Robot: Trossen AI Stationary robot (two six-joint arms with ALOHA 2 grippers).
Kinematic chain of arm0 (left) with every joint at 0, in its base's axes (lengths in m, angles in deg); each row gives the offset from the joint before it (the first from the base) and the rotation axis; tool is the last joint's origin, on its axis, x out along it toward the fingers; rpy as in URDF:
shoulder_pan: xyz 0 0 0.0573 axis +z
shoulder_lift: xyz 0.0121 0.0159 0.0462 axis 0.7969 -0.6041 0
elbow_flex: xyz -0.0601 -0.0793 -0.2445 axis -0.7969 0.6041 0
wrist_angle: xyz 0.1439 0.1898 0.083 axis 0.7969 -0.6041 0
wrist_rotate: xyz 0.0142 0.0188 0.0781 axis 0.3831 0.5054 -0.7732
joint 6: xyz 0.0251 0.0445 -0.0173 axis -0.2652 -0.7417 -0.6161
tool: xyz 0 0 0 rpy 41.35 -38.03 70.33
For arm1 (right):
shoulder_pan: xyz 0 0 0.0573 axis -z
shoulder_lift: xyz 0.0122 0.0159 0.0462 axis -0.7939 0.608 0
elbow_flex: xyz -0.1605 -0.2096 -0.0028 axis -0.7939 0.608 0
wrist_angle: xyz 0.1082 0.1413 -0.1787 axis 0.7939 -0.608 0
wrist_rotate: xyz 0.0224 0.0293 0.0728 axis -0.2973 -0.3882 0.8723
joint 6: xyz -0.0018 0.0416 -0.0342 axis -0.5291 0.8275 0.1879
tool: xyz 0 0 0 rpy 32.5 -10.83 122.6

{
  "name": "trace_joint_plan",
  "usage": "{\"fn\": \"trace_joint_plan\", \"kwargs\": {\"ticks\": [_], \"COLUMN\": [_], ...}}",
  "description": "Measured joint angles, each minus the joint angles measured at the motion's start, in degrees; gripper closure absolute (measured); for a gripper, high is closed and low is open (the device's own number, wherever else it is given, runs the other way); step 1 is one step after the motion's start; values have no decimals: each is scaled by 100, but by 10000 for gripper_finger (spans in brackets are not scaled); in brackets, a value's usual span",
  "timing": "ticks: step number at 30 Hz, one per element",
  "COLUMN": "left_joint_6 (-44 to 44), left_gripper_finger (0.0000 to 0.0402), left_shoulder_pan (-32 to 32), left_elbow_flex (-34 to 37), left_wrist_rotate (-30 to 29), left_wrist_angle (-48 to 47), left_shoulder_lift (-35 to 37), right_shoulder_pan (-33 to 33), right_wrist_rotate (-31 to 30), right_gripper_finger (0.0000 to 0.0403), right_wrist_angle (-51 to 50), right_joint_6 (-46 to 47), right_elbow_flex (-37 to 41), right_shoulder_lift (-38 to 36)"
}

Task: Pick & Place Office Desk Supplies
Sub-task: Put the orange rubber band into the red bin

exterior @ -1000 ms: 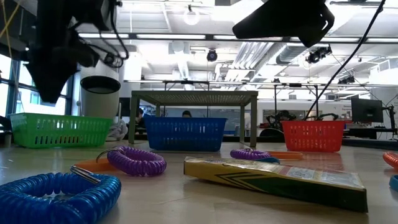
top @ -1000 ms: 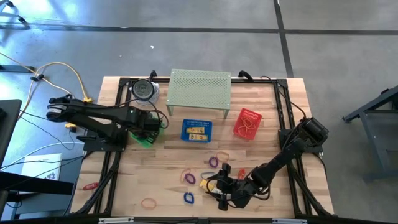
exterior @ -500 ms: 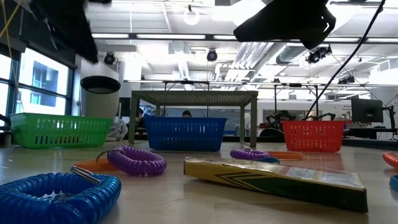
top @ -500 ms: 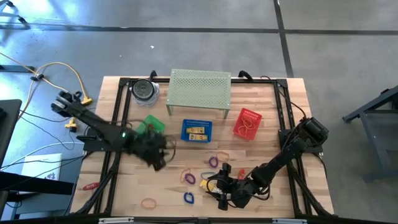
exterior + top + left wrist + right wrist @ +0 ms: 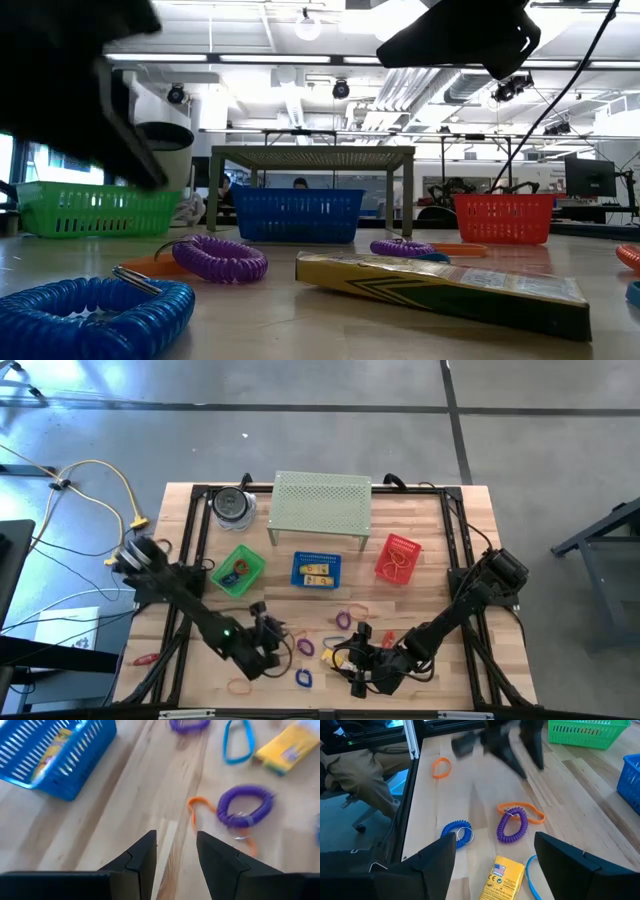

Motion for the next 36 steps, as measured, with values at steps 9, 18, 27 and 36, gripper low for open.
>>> {"fn": "trace_joint_plan", "kwargs": {"ticks": [9, 18, 27, 36], "left_joint_6": [-609, -255, 151, 404], "left_gripper_finger": [268, 268, 268, 335], "left_shoulder_pan": [-42, 39, 128, 204], "left_elbow_flex": [-4, -6, -33, -37], "left_wrist_rotate": [-232, -152, 49, 512], "left_wrist_angle": [1301, 1276, 1345, 905], "left_shoulder_lift": [-673, -841, -1329, -1366], "right_shoulder_pan": [0, 0, 0, -2], "right_wrist_rotate": [1, 2, 2, 2], "right_gripper_finger": [144, 144, 144, 144], "right_wrist_angle": [-51, -147, -149, -147], "right_joint_6": [2, 149, 148, 149], "right_elbow_flex": [2, 2, 2, 2], "right_shoulder_lift": [0, 0, 0, 0]}}
